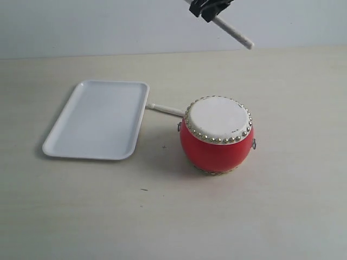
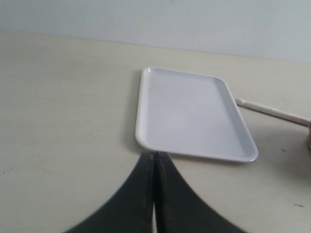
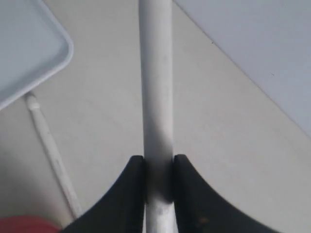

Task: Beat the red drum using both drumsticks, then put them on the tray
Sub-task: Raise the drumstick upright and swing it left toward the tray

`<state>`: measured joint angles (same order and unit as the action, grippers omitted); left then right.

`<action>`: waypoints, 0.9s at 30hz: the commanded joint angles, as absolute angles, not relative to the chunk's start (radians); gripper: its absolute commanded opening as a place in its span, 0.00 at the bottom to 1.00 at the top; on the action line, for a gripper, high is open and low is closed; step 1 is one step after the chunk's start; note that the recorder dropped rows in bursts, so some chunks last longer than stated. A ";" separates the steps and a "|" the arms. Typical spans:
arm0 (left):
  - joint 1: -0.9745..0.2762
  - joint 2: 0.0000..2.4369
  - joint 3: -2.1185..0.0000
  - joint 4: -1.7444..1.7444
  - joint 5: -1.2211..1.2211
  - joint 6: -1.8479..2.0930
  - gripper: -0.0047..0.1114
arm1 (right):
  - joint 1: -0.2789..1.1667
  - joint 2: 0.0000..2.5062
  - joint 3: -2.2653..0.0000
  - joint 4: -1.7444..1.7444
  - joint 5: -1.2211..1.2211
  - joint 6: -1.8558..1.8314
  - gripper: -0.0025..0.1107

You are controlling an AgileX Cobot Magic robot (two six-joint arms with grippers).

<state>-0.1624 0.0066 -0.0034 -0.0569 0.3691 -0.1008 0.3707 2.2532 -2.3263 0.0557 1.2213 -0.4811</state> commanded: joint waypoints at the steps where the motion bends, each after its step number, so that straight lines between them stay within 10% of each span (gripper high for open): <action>1: -0.168 0.000 0.000 -0.056 0.367 -0.102 0.04 | 0.373 2.175 -2.244 0.194 1.221 -0.455 0.02; 27: -0.168 0.000 0.000 -0.056 0.367 -0.102 0.04 | 0.373 1.878 -1.436 1.320 1.112 -1.488 0.02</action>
<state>-0.1624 0.0066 -0.0034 -0.0569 0.3691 -0.1008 0.3707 1.8969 -1.4571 1.1985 1.1964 -1.4404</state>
